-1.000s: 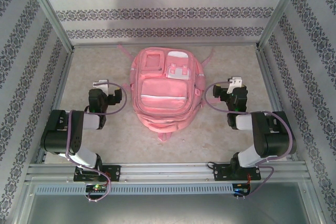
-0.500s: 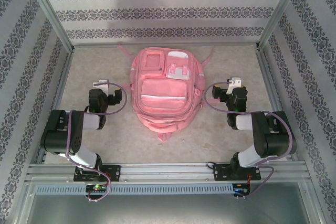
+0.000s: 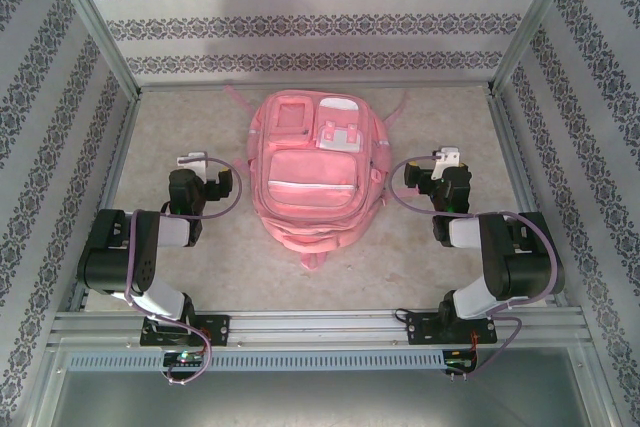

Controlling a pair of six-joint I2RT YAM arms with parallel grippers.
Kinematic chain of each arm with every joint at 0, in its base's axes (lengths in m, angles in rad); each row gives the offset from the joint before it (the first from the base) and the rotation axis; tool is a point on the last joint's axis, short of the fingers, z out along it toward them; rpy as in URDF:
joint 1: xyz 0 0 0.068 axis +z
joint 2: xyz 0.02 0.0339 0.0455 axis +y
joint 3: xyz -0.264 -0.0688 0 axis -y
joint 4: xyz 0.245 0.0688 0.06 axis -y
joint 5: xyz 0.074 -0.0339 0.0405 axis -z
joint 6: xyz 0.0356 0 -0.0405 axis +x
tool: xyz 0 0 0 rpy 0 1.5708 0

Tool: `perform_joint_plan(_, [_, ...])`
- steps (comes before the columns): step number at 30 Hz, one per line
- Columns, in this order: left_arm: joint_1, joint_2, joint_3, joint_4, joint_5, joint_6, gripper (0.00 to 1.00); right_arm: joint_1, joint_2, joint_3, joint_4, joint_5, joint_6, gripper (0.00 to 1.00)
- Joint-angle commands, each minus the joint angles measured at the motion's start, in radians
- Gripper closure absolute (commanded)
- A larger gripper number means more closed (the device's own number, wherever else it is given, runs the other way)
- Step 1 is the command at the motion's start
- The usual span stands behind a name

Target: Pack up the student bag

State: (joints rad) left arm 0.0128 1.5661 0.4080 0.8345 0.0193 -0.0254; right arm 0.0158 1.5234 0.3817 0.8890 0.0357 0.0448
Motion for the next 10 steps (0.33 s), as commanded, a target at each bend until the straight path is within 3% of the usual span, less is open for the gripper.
perform_joint_plan(1, [-0.006, -0.003, 0.006, -0.002, 0.002, 0.019, 0.01, 0.003, -0.013, 0.003, 0.004, 0.007, -0.017, 0.02])
perform_joint_plan(10, [-0.007, -0.003, 0.006, 0.000, 0.004, 0.019, 0.01, 0.003, -0.013, 0.003, 0.004, 0.007, -0.016, 0.02])
